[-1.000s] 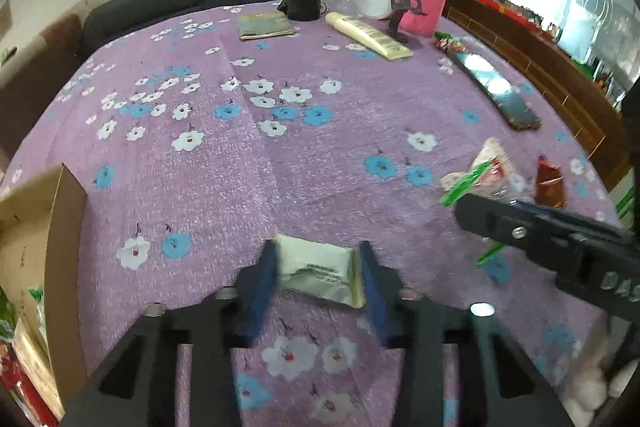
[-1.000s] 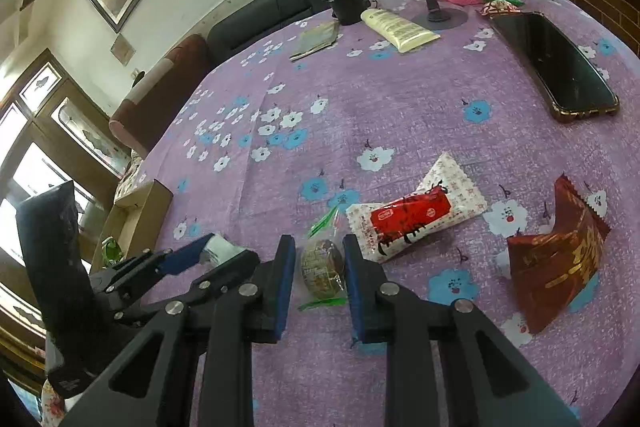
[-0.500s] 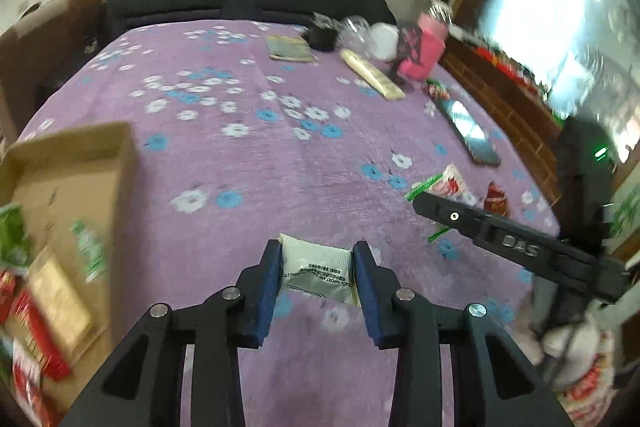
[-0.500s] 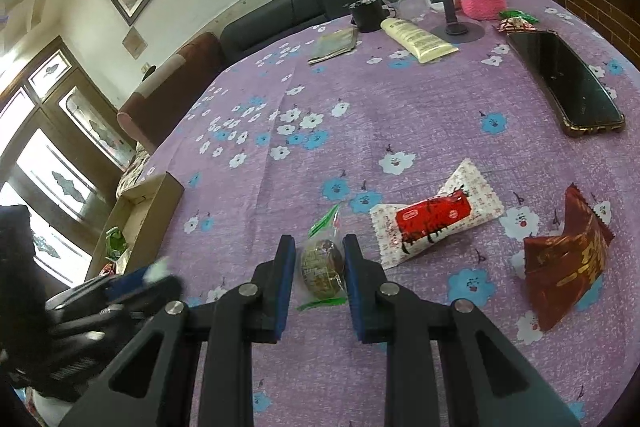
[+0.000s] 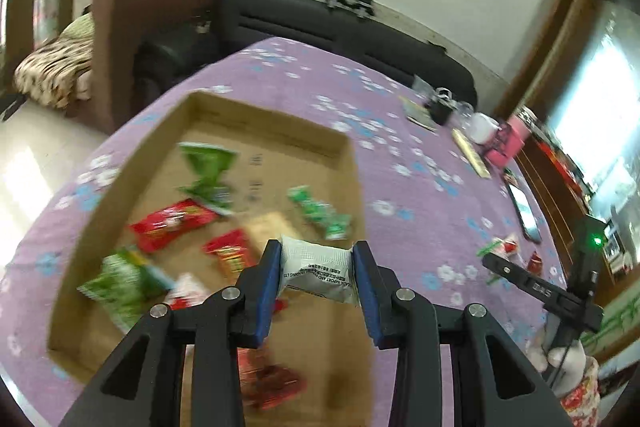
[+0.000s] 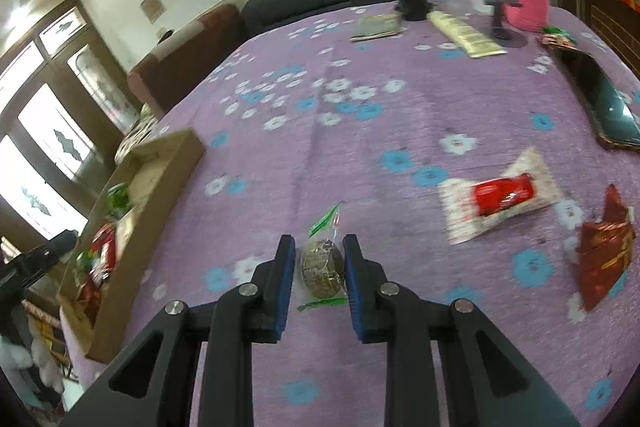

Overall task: Organize snacks
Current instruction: 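Carry the pastry and round candy over the box and open both grippers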

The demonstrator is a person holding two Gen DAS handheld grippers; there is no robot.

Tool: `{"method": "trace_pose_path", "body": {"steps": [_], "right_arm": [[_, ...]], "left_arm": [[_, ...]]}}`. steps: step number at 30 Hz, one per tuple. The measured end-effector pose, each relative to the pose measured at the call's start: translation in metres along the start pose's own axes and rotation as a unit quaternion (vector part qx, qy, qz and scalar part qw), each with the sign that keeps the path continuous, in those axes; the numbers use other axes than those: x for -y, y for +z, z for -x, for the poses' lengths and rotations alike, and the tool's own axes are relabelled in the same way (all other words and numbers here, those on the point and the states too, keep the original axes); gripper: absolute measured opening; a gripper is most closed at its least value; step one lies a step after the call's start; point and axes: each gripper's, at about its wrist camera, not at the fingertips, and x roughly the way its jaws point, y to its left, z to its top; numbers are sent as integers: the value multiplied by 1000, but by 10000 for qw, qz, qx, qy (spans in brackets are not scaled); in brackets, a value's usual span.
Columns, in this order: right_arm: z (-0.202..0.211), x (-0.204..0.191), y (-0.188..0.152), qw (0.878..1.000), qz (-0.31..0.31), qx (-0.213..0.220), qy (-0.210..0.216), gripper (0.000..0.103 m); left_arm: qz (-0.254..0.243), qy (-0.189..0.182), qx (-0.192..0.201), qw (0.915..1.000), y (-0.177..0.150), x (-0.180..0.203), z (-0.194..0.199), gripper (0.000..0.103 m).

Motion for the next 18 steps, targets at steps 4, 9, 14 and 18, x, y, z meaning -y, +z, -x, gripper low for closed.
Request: {"method": "trace_pose_path", "body": {"steps": [4, 9, 14, 18], "right_arm": [[1, -38, -4, 9992, 267, -125, 256, 23], [-1, -106, -5, 9938, 905, -231, 608, 24], [-8, -158, -13, 9866, 1315, -399, 878, 24], [-19, -191, -23, 9810, 1588, -556, 968, 24]], "left_arm": [[200, -8, -58, 9998, -6, -21, 3, 38], [363, -32, -12, 9993, -11, -36, 6, 38], [612, 3, 108, 9981, -10, -57, 14, 39], [622, 35, 67, 9980, -13, -62, 15, 39]]}}
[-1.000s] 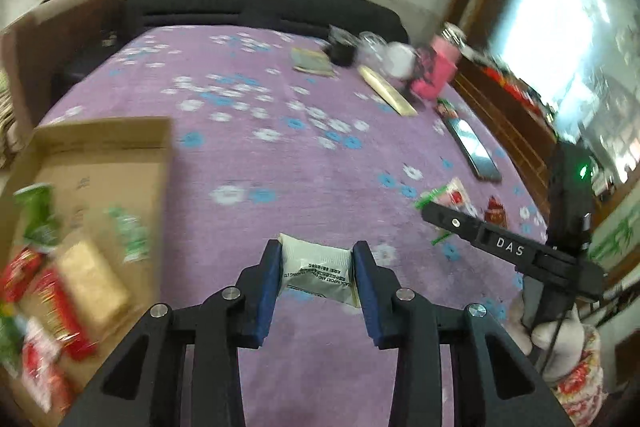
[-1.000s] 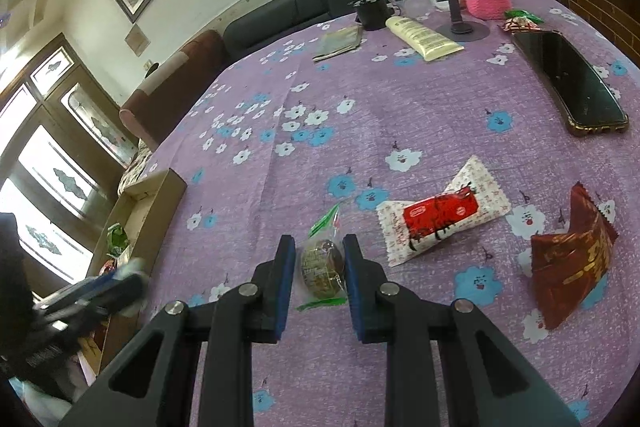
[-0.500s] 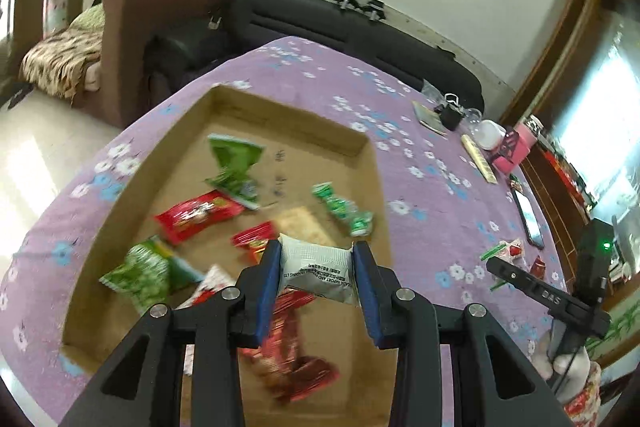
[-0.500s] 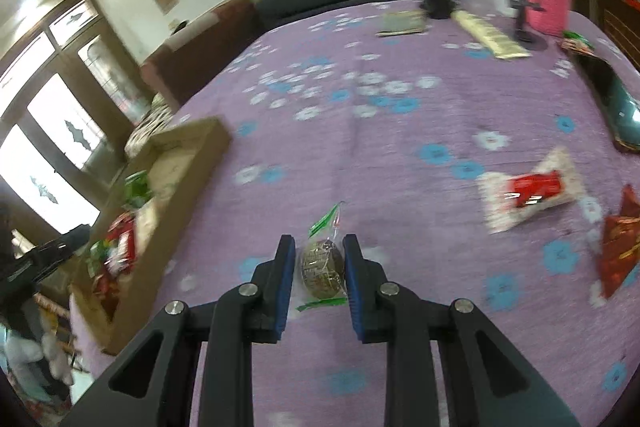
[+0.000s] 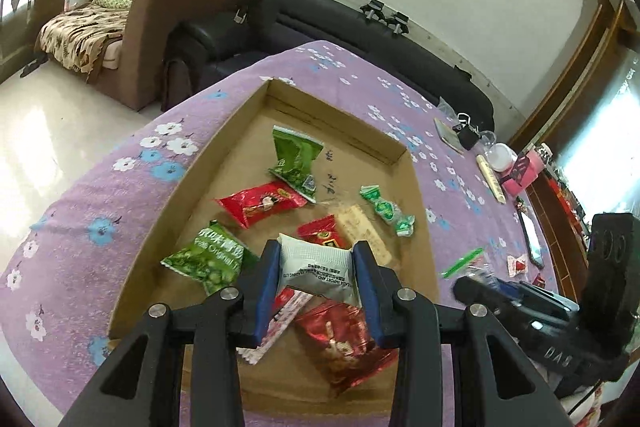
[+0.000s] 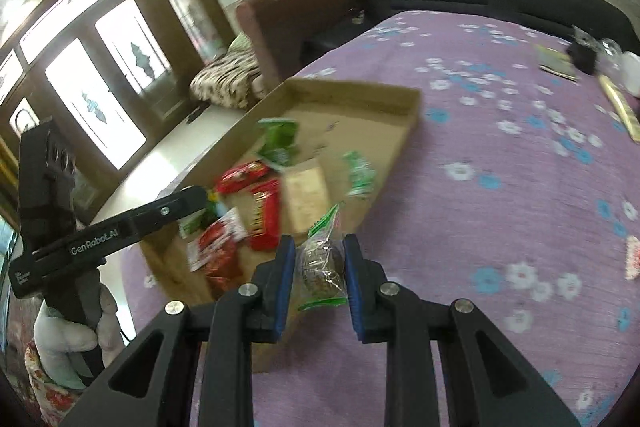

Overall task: Organize snacks
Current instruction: 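Carry the pastry and round candy over the box and open both grippers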

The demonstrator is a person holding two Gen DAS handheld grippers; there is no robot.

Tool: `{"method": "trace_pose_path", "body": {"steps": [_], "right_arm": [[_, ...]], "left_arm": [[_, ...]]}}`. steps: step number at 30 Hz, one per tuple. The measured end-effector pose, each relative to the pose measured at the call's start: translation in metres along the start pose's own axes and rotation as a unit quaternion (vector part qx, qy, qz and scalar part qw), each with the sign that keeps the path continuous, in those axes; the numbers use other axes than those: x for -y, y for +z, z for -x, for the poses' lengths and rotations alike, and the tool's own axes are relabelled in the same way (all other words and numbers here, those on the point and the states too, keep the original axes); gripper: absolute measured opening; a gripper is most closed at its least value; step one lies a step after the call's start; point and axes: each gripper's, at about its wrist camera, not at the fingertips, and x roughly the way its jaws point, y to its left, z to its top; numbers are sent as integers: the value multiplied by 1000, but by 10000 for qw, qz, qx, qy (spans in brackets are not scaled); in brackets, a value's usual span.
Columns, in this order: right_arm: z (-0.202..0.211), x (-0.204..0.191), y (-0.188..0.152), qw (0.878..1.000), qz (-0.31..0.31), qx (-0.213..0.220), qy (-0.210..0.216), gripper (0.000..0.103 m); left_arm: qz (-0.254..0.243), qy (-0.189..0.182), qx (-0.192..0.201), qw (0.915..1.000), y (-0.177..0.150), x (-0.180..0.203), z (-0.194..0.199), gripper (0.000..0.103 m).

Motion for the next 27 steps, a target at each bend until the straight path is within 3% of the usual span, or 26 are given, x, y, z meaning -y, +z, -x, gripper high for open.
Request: {"method": "trace_pose_path", "body": {"steps": [6, 11, 15, 18, 21, 27], "right_arm": [[-24, -30, 1, 9989, 395, -168, -168, 24], [-35, -41, 1, 9971, 624, -147, -411, 25], [-34, -46, 1, 9966, 700, -17, -443, 38], [-30, -46, 2, 9967, 667, 68, -462, 40], [-23, -39, 3, 9975, 513, 191, -455, 44], [-3, -19, -1, 9980, -16, 456, -439, 49]], "left_arm": [[-19, 142, -90, 9999, -5, -7, -3, 43], [133, 67, -11, 9999, -4, -14, 2, 56], [155, 0, 70, 9999, -1, -14, 8, 62], [103, 41, 147, 9998, 0, -10, 11, 62], [-115, 288, 313, 9990, -1, 0, 16, 63], [-701, 1139, 739, 9883, -3, 25, 25, 79]]}}
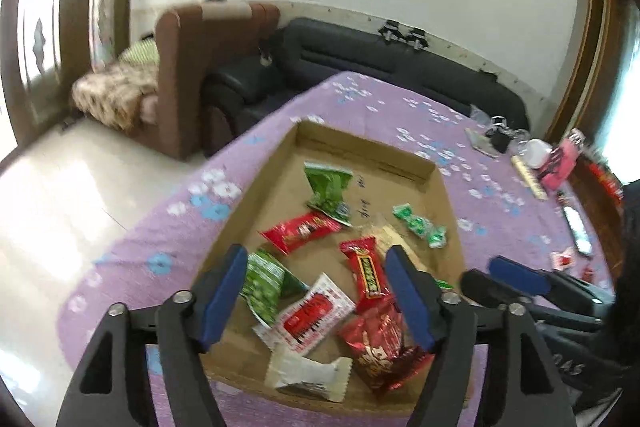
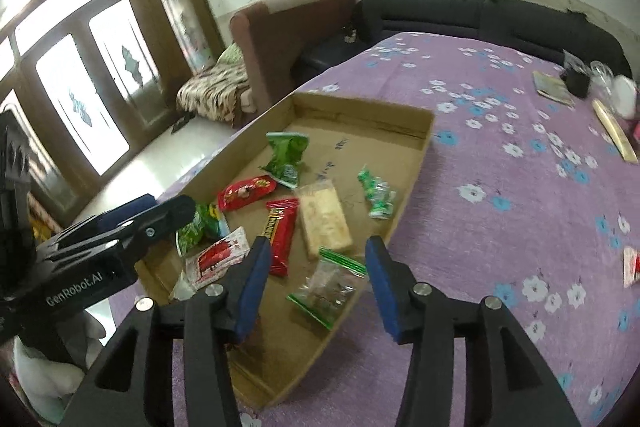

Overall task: Organize snacks
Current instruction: 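Carry the pastry and round candy over the box and open both grippers, then move both grippers back over the remaining snacks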

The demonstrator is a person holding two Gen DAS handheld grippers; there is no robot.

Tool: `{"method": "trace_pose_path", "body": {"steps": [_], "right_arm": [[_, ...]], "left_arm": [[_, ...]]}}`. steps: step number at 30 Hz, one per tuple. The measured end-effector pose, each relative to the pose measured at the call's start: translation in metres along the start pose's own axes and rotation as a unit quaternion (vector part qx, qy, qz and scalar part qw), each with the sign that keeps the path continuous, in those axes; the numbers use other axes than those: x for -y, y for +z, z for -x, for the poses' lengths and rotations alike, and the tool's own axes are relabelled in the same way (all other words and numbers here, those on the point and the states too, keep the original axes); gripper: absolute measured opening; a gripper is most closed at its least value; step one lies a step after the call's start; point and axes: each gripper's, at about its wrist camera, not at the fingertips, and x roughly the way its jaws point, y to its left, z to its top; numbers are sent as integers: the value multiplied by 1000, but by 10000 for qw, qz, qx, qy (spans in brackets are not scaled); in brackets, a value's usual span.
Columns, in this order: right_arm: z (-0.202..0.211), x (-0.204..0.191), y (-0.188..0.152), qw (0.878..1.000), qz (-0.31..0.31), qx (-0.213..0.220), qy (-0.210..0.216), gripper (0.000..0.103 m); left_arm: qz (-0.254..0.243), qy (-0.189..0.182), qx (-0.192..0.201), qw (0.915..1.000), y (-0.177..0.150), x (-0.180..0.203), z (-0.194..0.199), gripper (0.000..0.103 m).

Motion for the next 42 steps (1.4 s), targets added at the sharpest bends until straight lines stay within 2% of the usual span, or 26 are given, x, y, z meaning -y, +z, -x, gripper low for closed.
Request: {"method": "trace_pose_path", "body": {"steps": [3, 6, 22, 42], "right_arm": [[4, 10, -3, 9999, -165, 14, -19, 53], [7, 16, -7, 9997, -218, -10, -70, 54], [16, 33, -17, 9992, -407, 13, -58, 58], [19, 47, -23, 9985, -545, -8, -60, 59]], "left_arm": [[-233, 277, 82, 9993, 1, 9, 2, 84], [-356, 326, 26, 9988, -1, 14, 1, 85], [-797, 200, -204, 9964, -7, 49, 1, 85], [-927, 180, -337, 9950, -10, 68, -4, 85]]}}
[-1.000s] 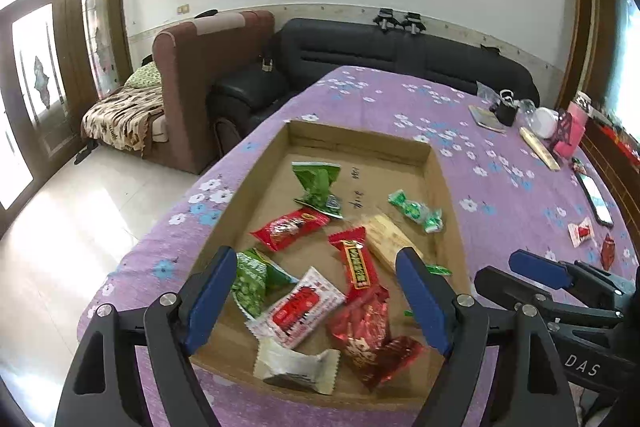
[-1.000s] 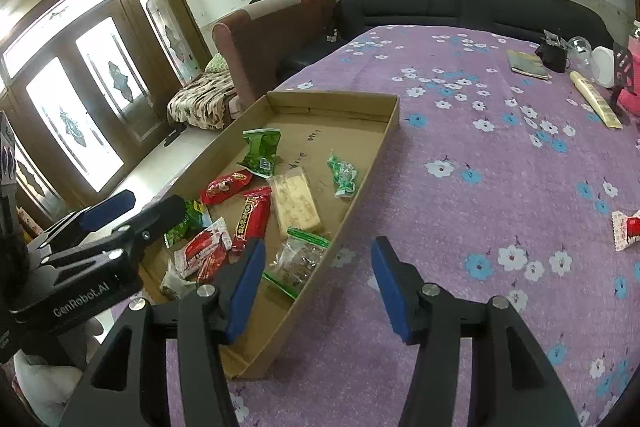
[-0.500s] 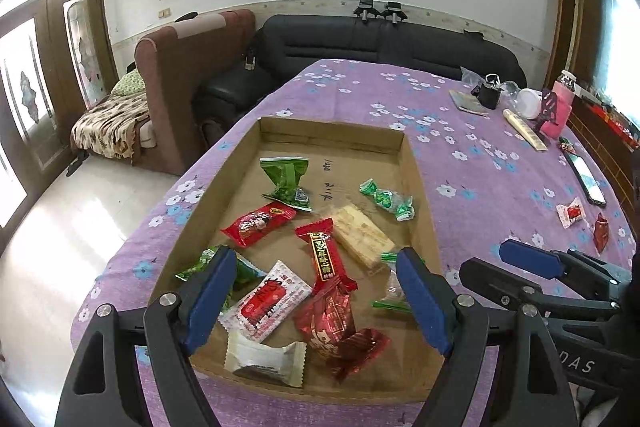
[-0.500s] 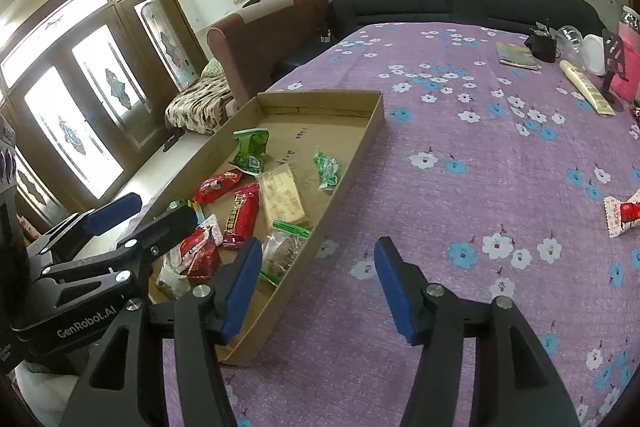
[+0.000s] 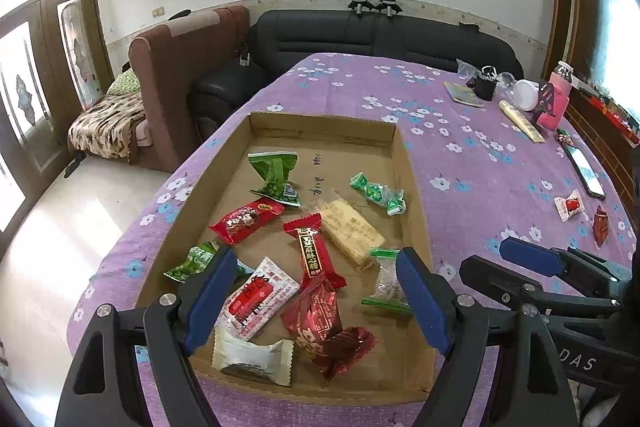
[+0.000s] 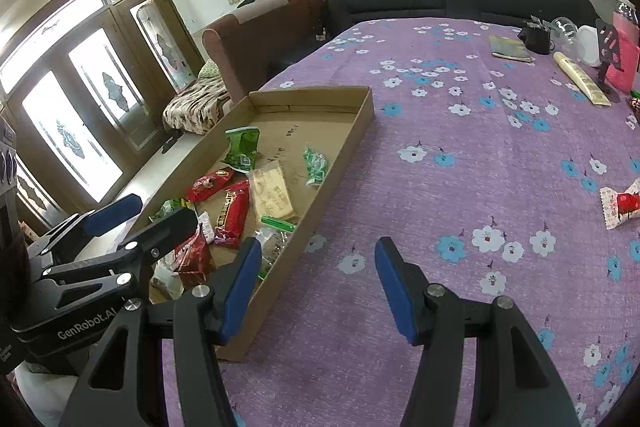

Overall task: Organize snacks
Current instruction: 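Move both grippers back over the remaining snacks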

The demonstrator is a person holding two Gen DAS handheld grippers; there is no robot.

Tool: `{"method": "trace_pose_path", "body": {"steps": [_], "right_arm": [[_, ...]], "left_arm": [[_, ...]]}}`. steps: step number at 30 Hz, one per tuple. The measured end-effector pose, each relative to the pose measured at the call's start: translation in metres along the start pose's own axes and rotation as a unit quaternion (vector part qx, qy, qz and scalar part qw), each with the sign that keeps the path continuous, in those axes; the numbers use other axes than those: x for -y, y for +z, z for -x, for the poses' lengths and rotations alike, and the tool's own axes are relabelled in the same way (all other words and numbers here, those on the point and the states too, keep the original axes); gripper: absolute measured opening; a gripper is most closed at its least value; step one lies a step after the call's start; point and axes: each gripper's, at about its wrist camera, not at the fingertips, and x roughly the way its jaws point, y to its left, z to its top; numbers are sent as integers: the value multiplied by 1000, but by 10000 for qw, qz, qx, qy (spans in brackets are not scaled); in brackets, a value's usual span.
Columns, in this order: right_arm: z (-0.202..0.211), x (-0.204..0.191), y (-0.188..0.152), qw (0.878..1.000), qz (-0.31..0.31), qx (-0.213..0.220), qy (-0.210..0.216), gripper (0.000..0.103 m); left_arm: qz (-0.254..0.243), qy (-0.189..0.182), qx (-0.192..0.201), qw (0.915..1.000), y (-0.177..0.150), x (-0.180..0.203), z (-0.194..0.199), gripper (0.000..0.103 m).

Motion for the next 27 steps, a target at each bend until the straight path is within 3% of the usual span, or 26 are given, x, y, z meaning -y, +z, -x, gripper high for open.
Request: {"method": "trace_pose_path", "body": {"steps": [9, 13, 21, 27], "right_arm": [[1, 9, -4, 9999, -59, -49, -75, 59], [8, 21, -8, 9998, -103, -17, -179, 59], [60, 109, -13, 9918, -919, 307, -838, 59], [119, 206, -9, 9639, -1850, 826, -1725, 59]], "left_arm": [[-81, -85, -31, 9999, -1, 7, 0, 86], [-48, -330, 39, 9994, 0, 7, 6, 86], [-103, -1135, 84, 9934, 3, 27, 18, 87], [-307, -1521, -26, 9879, -2, 50, 18, 88]]}}
